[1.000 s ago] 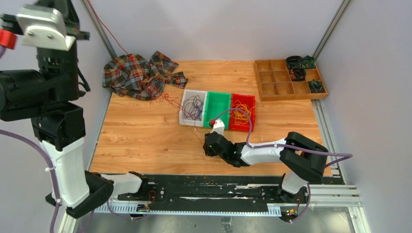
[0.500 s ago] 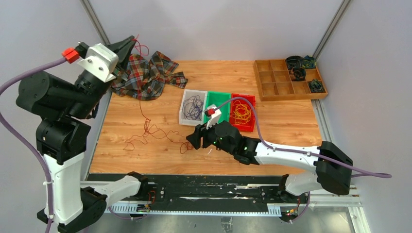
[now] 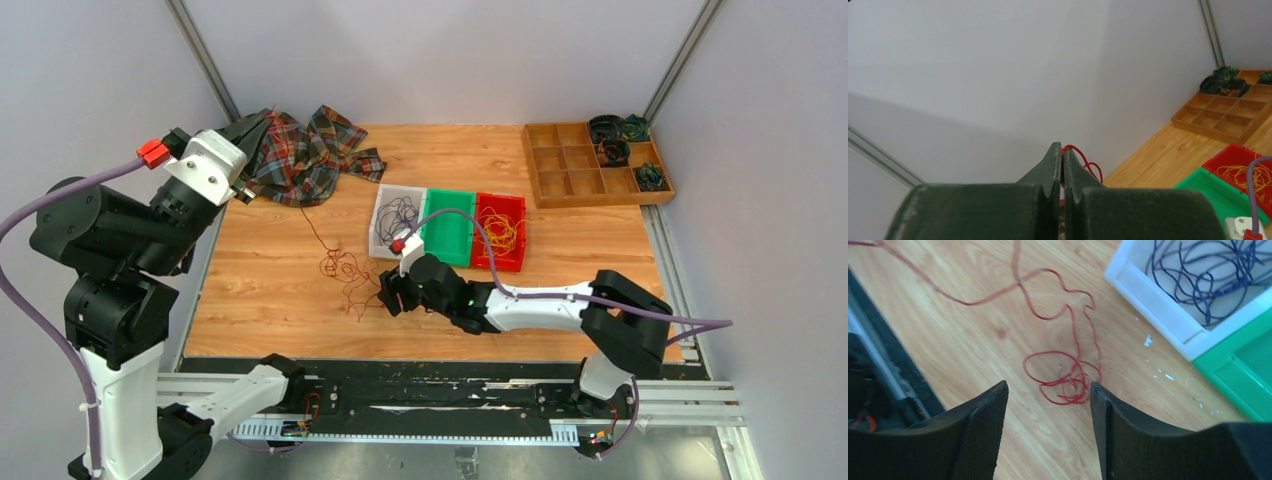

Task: Untangle the cables

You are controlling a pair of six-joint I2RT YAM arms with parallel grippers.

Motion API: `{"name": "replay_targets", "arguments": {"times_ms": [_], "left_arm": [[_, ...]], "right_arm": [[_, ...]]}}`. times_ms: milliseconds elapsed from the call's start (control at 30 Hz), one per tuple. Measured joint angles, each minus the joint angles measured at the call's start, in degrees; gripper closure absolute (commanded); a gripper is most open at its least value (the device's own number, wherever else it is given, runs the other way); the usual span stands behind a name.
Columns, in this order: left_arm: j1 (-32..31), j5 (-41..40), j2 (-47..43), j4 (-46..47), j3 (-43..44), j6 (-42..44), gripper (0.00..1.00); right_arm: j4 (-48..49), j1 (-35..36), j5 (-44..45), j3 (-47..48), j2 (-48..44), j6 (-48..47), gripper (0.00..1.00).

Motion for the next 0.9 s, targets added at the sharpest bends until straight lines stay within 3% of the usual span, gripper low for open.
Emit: {"name": "replay_targets", "arguments": {"times_ms": [200,367,667,900], "left_arm": [[0.0,-0.6,-0.5,-1.2,-0.8,1.3,1.00],[0.0,-0.7,-0.5,-1.9,-0.9,1.4,0.99],[0.0,-1.9,-0.8,-3.2,-0.9,3.0,0.99],[0.0,-2.3,-1.8,-4.4,-0.9,4.4,0.99]], "right_arm": [[2.4,0.0,4.0,0.3,4.9,-3.0,0.39],[4.7,0.0,4.7,5.9,10.8,-6.0,0.42],[7.1,-0.7,5.6,14.2,20.5,-11.1,0.52],[7.6,-2.2,6.1,17.4,22.2,-13.6,0.73]]}}
